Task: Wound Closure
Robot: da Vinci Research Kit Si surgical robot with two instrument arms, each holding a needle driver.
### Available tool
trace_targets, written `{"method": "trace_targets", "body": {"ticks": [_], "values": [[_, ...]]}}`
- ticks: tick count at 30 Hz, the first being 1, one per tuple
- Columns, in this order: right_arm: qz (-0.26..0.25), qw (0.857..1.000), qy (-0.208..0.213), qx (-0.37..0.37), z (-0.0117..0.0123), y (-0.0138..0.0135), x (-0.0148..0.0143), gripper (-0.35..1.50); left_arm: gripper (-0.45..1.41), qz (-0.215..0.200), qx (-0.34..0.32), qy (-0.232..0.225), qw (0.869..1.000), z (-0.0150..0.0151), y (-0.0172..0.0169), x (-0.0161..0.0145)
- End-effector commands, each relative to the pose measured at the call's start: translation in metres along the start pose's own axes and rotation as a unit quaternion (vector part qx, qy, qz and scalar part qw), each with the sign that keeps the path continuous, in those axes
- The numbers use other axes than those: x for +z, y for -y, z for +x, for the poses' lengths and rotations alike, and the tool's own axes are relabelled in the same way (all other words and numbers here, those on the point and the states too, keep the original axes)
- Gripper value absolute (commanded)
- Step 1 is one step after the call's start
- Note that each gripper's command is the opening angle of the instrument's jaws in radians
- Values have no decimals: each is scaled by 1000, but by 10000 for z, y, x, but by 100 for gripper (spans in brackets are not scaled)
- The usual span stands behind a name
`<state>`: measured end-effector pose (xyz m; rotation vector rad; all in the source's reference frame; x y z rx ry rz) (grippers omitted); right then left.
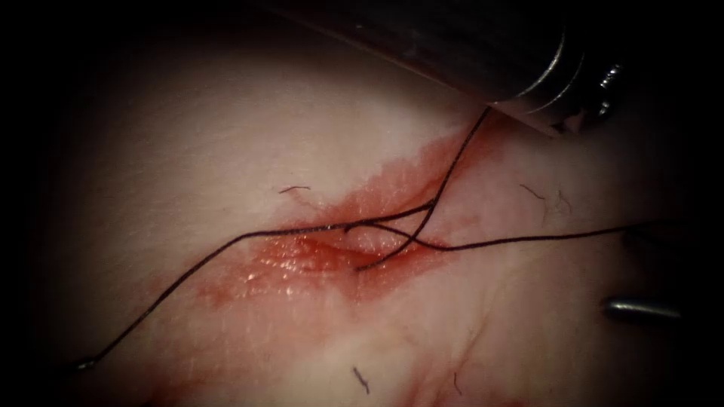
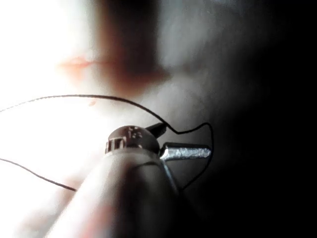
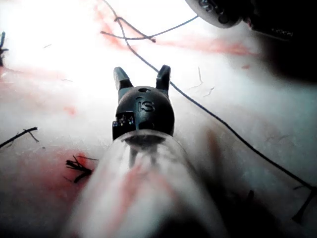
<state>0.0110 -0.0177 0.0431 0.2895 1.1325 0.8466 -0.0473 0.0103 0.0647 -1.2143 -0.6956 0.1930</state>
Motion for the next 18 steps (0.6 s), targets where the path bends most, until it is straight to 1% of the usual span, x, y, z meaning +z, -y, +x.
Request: {"method": "trace_targets", "body": {"ticks": [1,2,3,4,5,10,16,17,18], "values": [[1,1000,-1,-1,1,3,10,103,10,0,1,1,1000,0,5,6],[1,1000,-1,-1,1,3,10,103,5,-1,5,-1,1000,0,7,5],[1,1000,-1,-1,1,4,10,103,-8,-1,3,2,1000,1,9,4],[1,1000,-1,-1,1,5,10,101,-45,0,-19,9,1000,2,12,3],[1,1000,-1,-1,1,5,10,101,-45,2,-33,19,999,3,13,2],[1,1000,-1,2,1,5,10,103,-45,-4,-34,52,998,9,21,-4],[3,1000,0,2,1,6,6,103,-45,7,-19,134,991,8,27,-26],[4,1000,0,2,2,6,6,106,-45,10,-17,146,989,7,27,-30],[4,1000,0,2,2,7,6,114,-45,11,-16,157,987,7,27,-35]]}}
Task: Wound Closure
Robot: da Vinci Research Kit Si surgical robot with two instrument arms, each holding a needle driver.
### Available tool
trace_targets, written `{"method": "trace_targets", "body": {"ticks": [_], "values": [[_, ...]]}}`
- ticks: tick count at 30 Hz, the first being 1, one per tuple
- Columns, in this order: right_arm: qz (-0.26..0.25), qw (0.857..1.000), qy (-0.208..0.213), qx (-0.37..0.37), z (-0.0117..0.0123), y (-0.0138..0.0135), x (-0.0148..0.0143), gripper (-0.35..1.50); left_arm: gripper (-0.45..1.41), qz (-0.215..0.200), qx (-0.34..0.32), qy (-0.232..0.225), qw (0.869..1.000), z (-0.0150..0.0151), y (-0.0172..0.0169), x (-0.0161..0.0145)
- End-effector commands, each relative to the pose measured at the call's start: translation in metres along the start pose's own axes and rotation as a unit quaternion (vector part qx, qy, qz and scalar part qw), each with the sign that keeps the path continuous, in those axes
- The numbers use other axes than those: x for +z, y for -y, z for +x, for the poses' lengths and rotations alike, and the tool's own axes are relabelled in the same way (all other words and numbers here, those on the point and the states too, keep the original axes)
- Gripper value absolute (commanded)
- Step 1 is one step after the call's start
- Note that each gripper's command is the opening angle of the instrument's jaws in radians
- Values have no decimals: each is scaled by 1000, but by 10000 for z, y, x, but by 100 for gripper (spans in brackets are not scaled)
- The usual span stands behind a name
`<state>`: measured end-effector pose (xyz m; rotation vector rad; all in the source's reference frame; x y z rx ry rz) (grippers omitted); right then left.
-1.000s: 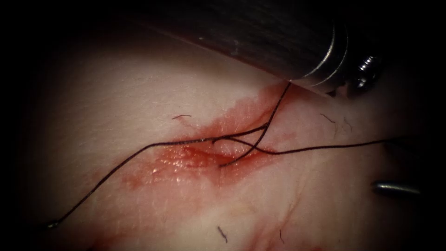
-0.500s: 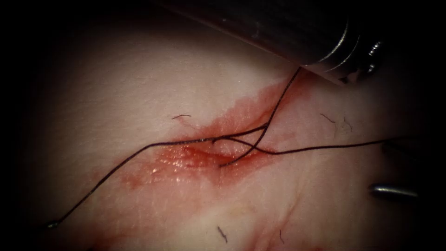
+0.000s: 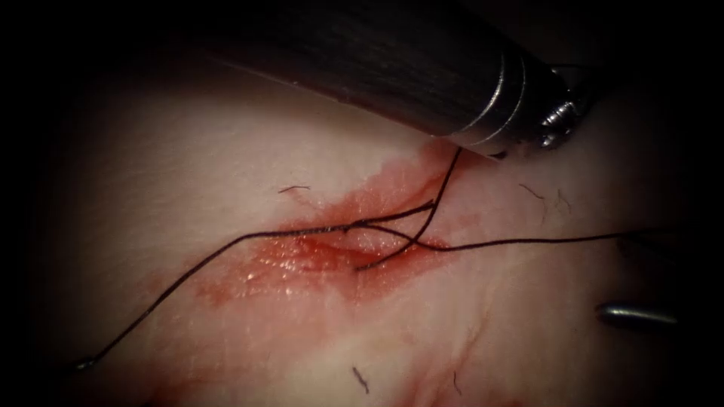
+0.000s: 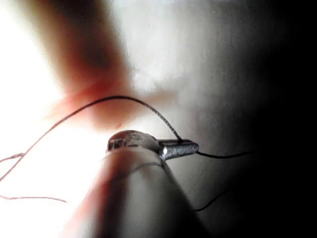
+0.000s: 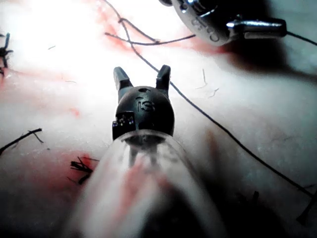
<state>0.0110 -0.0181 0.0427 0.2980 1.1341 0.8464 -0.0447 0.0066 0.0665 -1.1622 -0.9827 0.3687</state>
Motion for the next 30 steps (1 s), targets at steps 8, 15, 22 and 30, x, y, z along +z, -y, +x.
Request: {"method": "trace_targets", "body": {"ticks": [8,15,22,30], "values": [[8,1000,2,4,13,18,0,120,-45,38,10,124,991,-16,-11,-56],[90,996,-6,14,51,46,-15,113,-45,38,100,303,947,-2,-54,-119],[140,985,-93,35,106,61,-21,96,-45,66,167,353,918,4,-108,-208],[168,967,-183,62,154,48,-20,32,-45,90,233,412,876,8,-142,-297]]}}
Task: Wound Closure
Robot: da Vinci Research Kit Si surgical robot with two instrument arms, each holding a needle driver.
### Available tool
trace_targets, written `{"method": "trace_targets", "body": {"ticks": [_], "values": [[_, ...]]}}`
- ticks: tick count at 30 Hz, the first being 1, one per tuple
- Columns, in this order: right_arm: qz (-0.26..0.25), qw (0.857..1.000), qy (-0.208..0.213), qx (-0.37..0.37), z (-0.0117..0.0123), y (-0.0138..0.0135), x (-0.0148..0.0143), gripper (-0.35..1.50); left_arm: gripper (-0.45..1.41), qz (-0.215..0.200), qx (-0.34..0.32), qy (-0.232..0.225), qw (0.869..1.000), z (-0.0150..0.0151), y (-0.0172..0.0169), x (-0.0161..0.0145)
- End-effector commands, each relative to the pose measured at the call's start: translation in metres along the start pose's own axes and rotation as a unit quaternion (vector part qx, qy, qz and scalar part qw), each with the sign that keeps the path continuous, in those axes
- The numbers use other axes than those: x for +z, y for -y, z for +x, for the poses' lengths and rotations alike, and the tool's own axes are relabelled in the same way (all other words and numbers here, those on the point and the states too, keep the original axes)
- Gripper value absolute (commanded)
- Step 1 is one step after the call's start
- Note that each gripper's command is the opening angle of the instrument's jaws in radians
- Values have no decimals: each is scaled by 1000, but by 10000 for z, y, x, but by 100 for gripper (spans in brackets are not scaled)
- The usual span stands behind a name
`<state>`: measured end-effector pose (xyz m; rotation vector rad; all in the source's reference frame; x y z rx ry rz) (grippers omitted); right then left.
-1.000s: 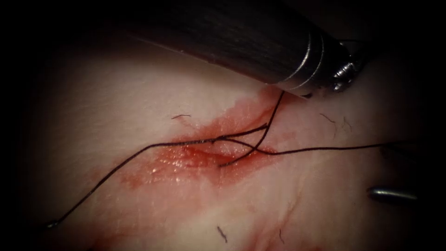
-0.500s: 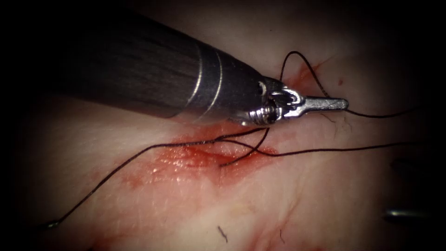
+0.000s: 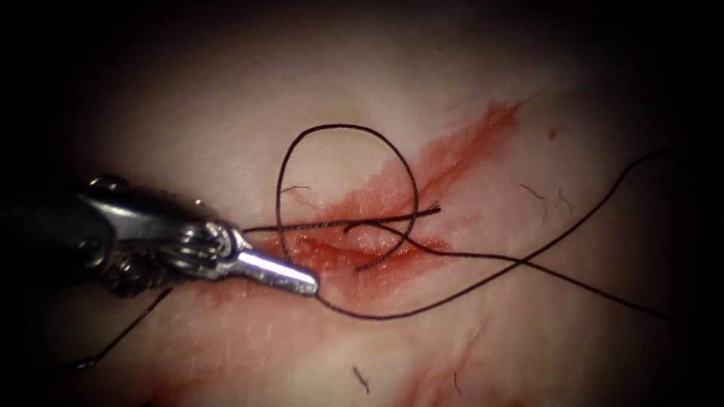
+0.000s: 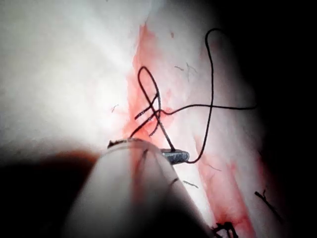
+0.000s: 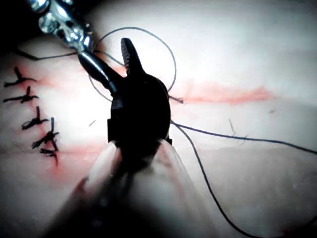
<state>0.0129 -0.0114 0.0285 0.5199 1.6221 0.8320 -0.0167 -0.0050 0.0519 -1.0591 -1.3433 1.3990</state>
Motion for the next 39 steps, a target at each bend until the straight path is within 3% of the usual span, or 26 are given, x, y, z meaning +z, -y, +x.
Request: {"method": "trace_targets", "body": {"ticks": [1,3,6,8,10,16,22,23,24,26,30,31,34,38,39], "values": [[-10,1000,-4,4,6,-9,11,29,-45,-2,10,10,1000,-1,2,-2],[-21,1000,-6,-2,7,-18,11,36,-45,3,16,32,999,-5,-7,-17],[-24,1000,-6,-12,1,-29,9,29,-45,12,35,68,997,-9,-18,-36],[-29,999,-7,-15,-4,-38,12,7,-45,23,47,83,995,-9,-24,-44],[-43,999,-6,-26,-14,-47,20,-1,-45,28,71,94,993,-5,-27,-48],[-57,997,23,-54,-63,-62,35,14,-45,40,133,69,988,23,-45,-42],[-89,989,84,-79,-91,-81,34,-6,-45,44,150,41,987,47,-89,-52],[-99,988,85,-82,-95,-83,33,14,-45,47,156,34,986,51,-93,-53],[-105,987,85,-85,-99,-84,33,64,-45,49,156,27,986,54,-95,-53],[-108,987,85,-87,-109,-82,30,86,-45,54,161,10,985,61,-97,-52],[-88,985,135,-62,-131,-61,25,91,-45,82,158,-24,984,67,-86,-42],[-80,982,160,-61,-137,-53,26,84,-45,89,158,-31,983,67,-81,-39],[-68,976,196,-60,-149,-40,37,31,-45,105,159,-48,980,67,-70,-33],[-70,976,194,-64,-159,-35,59,31,-45,123,151,-77,978,67,-57,-31],[-72,976,193,-65,-161,-35,63,22,-45,123,148,-81,978,67,-55,-31]]}}
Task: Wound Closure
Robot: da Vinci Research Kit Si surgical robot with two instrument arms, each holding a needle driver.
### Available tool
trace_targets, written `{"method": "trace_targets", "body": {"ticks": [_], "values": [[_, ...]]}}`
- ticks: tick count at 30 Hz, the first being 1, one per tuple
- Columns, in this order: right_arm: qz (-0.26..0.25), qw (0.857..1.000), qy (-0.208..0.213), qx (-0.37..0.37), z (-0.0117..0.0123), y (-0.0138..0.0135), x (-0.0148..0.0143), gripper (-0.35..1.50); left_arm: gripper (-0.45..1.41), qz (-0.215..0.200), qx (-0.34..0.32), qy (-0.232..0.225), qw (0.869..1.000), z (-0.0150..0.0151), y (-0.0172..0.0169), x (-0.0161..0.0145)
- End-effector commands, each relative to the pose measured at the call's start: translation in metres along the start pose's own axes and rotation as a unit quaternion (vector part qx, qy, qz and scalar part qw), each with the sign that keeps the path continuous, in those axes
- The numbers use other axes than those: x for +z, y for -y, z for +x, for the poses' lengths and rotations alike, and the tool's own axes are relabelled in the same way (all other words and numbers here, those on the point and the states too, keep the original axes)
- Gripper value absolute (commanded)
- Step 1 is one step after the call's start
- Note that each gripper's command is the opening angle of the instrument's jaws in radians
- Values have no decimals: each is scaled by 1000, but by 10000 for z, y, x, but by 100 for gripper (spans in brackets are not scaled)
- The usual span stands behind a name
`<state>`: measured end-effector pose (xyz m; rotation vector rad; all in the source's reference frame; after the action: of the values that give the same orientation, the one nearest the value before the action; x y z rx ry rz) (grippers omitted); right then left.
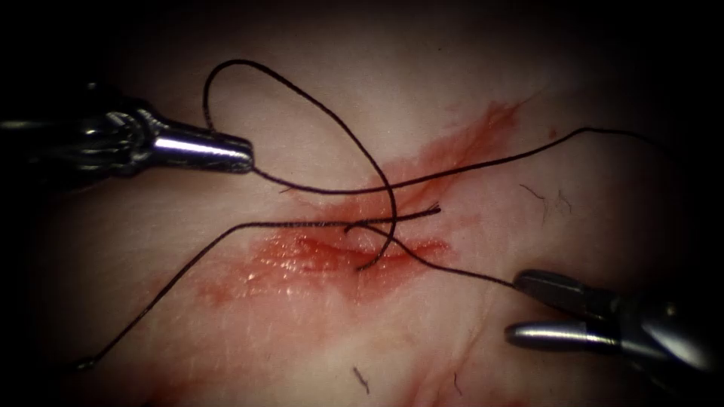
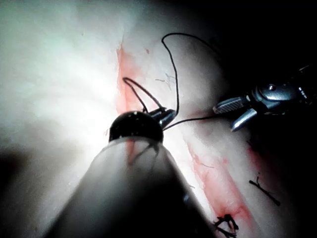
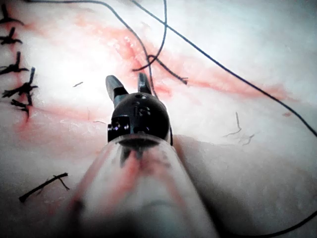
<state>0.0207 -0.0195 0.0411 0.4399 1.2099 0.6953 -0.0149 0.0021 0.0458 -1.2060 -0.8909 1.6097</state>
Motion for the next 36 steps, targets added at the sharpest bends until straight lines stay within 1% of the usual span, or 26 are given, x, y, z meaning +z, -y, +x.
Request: {"method": "trace_targets", "body": {"ticks": [1,2,4,6,7,8,10,12,14,16,20,25,26,30,34,35,36], "values": [[-7,1000,-4,-1,3,0,23,21,-45,0,-3,-3,1000,-1,4,7],[-22,1000,-7,2,3,-2,29,22,-45,3,-4,-8,1000,-1,5,7],[-57,998,-11,-27,4,-7,40,42,-45,9,-6,-12,1000,0,6,7],[-105,992,-14,-75,4,-15,49,52,-45,12,-8,-14,1000,0,5,8],[-126,988,-11,-88,5,-18,51,74,-45,12,-9,-14,1000,0,5,9],[-151,983,-4,-108,6,-21,54,89,-45,11,-9,-13,1000,0,5,9],[-180,975,10,-128,6,-25,57,111,-45,12,-10,-14,1000,0,5,10],[-205,967,29,-152,7,-29,61,115,-45,13,-10,-15,1000,-1,5,11],[-224,962,34,-154,7,-31,65,115,-45,14,-10,-15,1000,-1,5,11],[-224,963,33,-149,6,-31,69,115,-45,14,-10,-16,1000,-1,5,11],[-209,966,33,-146,-1,-23,75,115,-45,15,-10,-16,1000,-1,5,12],[-205,966,58,-150,-8,-9,84,110,-45,16,-10,-17,1000,0,5,13],[-200,966,59,-150,-9,-4,88,108,-45,16,-11,-17,1000,0,5,13],[-200,965,62,-158,-9,-3,95,101,-45,17,-11,-18,1000,0,5,13],[-203,963,64,-167,-11,-8,104,84,-45,15,-11,-17,1000,0,5,13],[-204,962,64,-167,-12,-10,105,84,-45,15,-11,-17,1000,0,4,13],[-205,962,64,-171,-14,-13,106,74,-45,15,-11,-17,1000,0,4,13]]}}
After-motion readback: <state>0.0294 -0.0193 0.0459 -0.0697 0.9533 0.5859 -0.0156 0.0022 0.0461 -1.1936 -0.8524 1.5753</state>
